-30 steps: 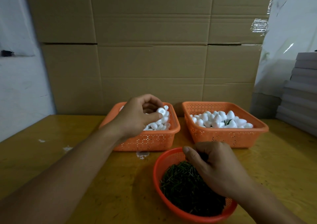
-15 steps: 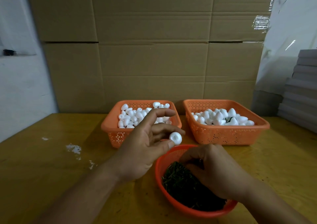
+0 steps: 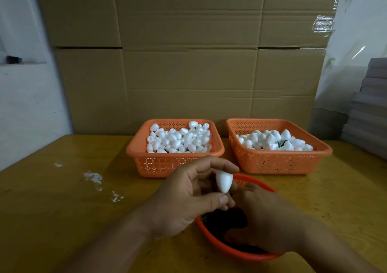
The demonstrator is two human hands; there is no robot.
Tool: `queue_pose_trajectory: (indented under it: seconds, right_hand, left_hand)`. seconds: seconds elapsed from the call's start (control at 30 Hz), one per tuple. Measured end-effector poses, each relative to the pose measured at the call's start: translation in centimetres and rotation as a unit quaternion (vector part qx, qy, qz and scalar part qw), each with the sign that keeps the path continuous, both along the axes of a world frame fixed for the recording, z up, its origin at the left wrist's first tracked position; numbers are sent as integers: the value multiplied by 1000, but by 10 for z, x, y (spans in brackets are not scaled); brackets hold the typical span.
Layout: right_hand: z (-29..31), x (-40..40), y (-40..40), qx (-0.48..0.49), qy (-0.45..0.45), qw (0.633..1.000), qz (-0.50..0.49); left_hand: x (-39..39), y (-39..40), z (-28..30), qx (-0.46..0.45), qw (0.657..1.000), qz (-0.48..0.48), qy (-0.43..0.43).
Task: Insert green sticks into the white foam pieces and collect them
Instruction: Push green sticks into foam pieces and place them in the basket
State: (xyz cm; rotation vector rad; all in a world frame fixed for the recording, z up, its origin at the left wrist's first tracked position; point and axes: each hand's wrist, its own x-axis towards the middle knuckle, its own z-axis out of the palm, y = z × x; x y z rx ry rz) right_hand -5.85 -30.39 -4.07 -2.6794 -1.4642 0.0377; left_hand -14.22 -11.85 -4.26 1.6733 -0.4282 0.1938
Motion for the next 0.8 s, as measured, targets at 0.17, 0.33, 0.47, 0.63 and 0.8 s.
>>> queue_pose_trajectory:
  seconds: [0.17,0.33,0.47,0.63,0.8]
  right_hand:
    - [2,-4,5,-4,-1,1000,-20]
    - [-1,-2,6,-2,8,999,-31]
    - [-4,1,7,31,29,999,-33]
    - [-5,5,6,87,35,994,-51]
    - [-6,5,7,146,56,987,-41]
  left_hand:
    - [0,-5,1,-36,999,11,7]
    - [3,-8,-1,-99,994,35,39]
    - [7,-7,-2,-183,979,58,65]
    - [7,-5,1,-269,957,51,101]
    - [7,-3,0,-277,952,54,118]
